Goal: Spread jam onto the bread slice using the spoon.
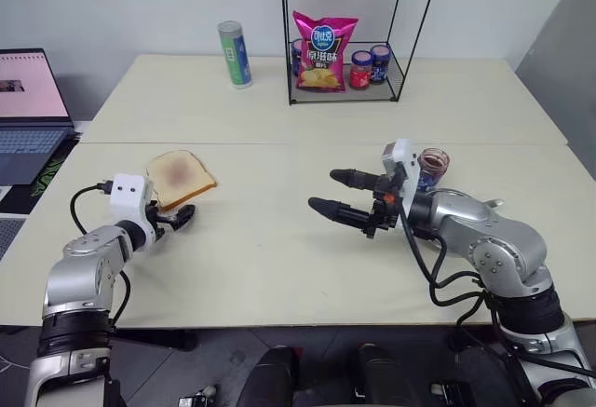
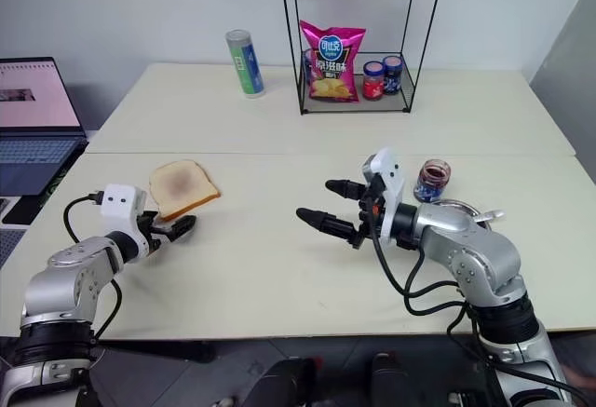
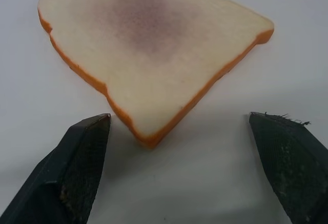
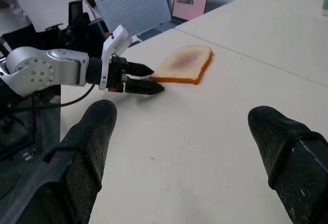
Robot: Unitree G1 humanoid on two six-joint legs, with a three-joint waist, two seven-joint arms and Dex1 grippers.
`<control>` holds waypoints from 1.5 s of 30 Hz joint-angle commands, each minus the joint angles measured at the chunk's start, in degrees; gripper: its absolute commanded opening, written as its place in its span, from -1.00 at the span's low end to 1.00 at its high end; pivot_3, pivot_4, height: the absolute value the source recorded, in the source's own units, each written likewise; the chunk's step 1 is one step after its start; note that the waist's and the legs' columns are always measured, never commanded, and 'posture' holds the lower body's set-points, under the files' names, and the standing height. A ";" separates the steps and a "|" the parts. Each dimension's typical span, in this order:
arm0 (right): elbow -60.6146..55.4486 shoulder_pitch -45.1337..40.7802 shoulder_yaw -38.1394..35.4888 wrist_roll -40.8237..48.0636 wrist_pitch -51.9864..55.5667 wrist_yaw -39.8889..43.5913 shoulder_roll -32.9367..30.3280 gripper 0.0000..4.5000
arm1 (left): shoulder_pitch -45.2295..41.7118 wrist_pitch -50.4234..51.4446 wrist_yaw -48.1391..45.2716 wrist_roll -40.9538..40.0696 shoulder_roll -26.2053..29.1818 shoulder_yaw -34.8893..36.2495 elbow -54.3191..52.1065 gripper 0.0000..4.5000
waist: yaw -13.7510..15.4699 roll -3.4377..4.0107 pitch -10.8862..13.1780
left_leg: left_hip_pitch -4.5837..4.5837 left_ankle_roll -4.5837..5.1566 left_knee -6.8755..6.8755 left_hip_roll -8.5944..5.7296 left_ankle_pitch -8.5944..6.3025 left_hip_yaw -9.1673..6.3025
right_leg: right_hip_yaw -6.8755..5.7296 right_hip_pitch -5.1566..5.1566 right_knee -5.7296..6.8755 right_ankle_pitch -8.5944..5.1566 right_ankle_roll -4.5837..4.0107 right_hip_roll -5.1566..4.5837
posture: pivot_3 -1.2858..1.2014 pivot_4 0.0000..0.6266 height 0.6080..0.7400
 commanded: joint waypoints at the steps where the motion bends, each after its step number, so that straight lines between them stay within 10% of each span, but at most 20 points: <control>1: -0.51 -1.70 -0.48 -0.98 -0.90 0.65 1.02 0.98 | -3.19 -3.00 1.06 2.19 -0.54 -0.86 4.28 1.00 | 0.02 0.00 0.00 | 0.00 0.00 0.01 -0.01 0.00 0.00 | 0.01 0.00 -0.01 0.02 0.00 0.00 | 0.03 -0.52 1.00; 8: -0.40 -1.77 -1.26 -2.35 -0.75 0.43 1.91 1.00 | -7.97 -7.91 -0.96 3.41 -2.17 -2.30 12.65 0.82 | 0.02 -0.01 -0.01 | 0.01 -0.01 0.01 -0.03 0.02 0.01 | 0.02 0.00 0.02 0.05 0.02 0.00 | 0.03 -0.52 1.00; 27: -1.38 -1.19 -3.14 -1.97 0.61 -1.07 2.47 1.00 | -7.52 -8.58 -1.49 3.68 -2.18 -1.90 12.57 -0.96 | -0.10 -0.01 -0.02 | 0.05 -0.02 0.02 -0.03 0.03 0.01 | 0.04 0.01 0.05 0.06 0.02 0.00 | 0.03 -0.52 1.00; 40: -6.65 1.95 -10.78 2.99 5.22 0.55 -6.16 1.00 | -3.25 5.55 -20.95 -8.57 -2.93 -16.68 -27.78 -0.99 | -0.01 -0.02 -0.01 | -0.09 0.00 0.03 -0.06 0.01 0.02 | 0.08 0.03 -0.05 0.08 0.03 -0.04 | 0.03 -0.52 1.00; 45: -11.57 5.08 -12.71 6.55 8.62 -0.64 -7.70 1.00 | -1.65 -1.00 -22.45 2.48 -0.37 -29.77 -28.11 -0.99 | -0.70 0.01 -0.03 | 0.04 -0.01 -0.06 0.09 0.02 0.14 | 0.09 0.01 0.06 -0.03 -0.14 0.05 | 0.03 -0.52 1.00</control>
